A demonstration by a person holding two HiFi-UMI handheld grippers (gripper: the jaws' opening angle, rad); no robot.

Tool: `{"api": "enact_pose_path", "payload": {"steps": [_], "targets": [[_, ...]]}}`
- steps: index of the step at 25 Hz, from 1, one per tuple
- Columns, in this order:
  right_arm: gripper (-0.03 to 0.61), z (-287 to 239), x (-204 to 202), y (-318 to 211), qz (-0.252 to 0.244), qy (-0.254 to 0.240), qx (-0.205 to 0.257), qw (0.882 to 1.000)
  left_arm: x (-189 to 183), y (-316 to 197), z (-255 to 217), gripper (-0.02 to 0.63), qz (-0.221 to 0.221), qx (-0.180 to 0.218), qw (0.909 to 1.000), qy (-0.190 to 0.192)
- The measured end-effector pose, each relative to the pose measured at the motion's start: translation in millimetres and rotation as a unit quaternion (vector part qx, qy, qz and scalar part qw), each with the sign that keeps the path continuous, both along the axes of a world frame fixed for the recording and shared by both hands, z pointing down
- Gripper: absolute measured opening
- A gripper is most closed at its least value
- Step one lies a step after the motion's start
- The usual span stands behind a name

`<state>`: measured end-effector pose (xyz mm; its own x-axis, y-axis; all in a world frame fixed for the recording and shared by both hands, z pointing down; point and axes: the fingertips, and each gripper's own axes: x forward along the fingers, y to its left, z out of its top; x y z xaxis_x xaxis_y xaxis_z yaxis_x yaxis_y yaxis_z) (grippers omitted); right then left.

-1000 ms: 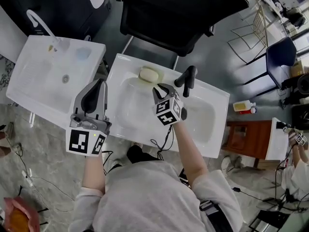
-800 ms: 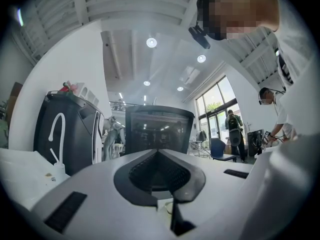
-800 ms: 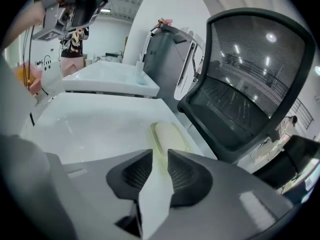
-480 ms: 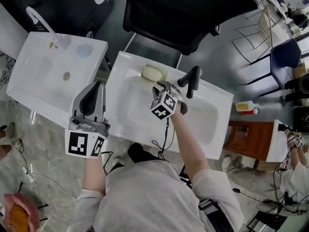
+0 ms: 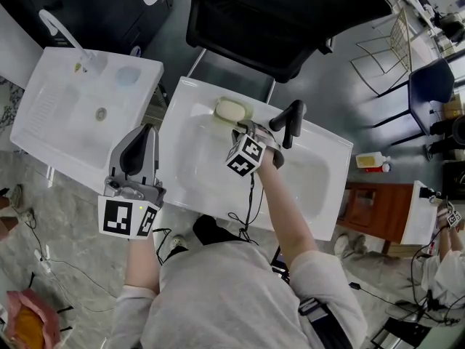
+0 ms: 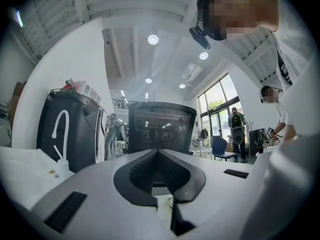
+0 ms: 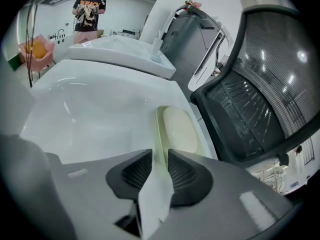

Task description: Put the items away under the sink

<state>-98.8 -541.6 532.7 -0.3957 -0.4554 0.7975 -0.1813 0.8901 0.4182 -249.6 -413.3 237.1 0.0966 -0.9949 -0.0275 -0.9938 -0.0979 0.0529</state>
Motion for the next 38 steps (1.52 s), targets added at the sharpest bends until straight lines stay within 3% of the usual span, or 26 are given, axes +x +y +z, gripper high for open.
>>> {"api": "enact_pose_path", "payload": {"steps": [6, 11, 19, 27, 38], "targets": [[0.088, 0, -2, -2, -0.016, 0.013, 0.014, 1.0, -1, 0, -1, 0.008, -0.003, 0.0, 1.0, 0.0], [0.054, 0, -6, 5, -0.063, 0.032, 0.034, 0.997, 1, 3, -1, 0.008, -0.002, 0.001, 1.0, -0.003], [0.049, -6, -6, 25, -0.094, 0.031, 0.072, 0.993, 6, 15, -4, 0.008, -0.004, 0.008, 0.9999, -0.006], [0.048, -34, -4, 57, -0.092, -0.012, 0.103, 0.99, 13, 39, -14, 0.008, 0.01, 0.017, 0.9998, -0.01], [0.048, -70, 9, 131, -0.072, -0.027, 0.116, 0.99, 25, 90, -32, 0.008, 0.056, 0.036, 0.9977, -0.013]]}}
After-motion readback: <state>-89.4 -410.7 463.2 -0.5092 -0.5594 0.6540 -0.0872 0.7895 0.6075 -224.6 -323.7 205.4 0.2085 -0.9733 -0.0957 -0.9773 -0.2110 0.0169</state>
